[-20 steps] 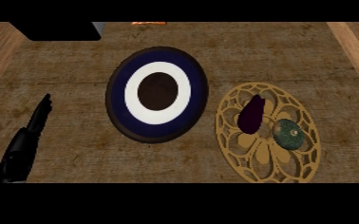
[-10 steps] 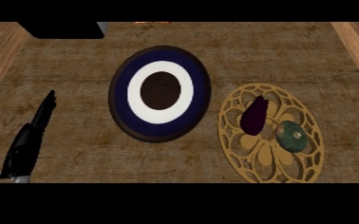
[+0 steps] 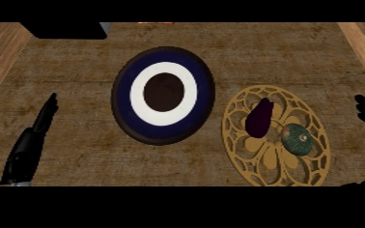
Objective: Pick the squash from the placemat and place it in the plate
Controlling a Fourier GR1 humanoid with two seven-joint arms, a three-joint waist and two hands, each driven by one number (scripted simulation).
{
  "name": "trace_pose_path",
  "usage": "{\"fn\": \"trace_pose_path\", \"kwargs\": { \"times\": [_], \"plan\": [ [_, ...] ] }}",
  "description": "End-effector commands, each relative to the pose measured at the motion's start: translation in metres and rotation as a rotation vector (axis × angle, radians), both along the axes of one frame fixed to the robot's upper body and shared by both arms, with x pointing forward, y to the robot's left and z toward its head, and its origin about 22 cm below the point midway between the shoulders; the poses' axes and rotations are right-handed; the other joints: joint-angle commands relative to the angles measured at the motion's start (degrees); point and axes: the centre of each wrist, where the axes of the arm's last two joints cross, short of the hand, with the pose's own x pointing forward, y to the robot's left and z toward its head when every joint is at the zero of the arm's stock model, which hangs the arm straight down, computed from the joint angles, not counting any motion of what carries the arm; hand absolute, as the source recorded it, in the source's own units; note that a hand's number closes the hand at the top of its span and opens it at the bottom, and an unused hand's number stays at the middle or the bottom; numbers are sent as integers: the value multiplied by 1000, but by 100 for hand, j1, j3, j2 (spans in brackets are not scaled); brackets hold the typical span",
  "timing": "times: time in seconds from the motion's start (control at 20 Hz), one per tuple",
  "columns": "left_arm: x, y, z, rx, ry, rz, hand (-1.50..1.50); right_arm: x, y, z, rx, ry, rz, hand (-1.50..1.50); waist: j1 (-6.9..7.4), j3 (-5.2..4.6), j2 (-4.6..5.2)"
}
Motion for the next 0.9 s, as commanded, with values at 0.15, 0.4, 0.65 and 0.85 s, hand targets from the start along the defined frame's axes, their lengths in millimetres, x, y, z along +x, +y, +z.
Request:
{"fn": "trace_pose_path", "kwargs": {
  "times": [0.15, 0.4, 0.65, 0.85],
  "plan": [
    [14, 2, -2, -5, -3, 4, 0, 38, 1, -14, -98, 119, 105, -150, -22, 1, 1],
    [-7, 16, -7, -2, 11, 1, 0, 31, -2, -30, -99, 147, 129, -150, -49, 0, -11],
    [-4, 13, 9, -5, 8, 19, 0, 48, -1, -45, -76, 146, 178, -150, -45, 1, -11],
    [7, -1, -7, 2, 6, 4, 0, 60, 38, -54, -81, 181, 205, -150, -52, -1, -8]
  ]
}}
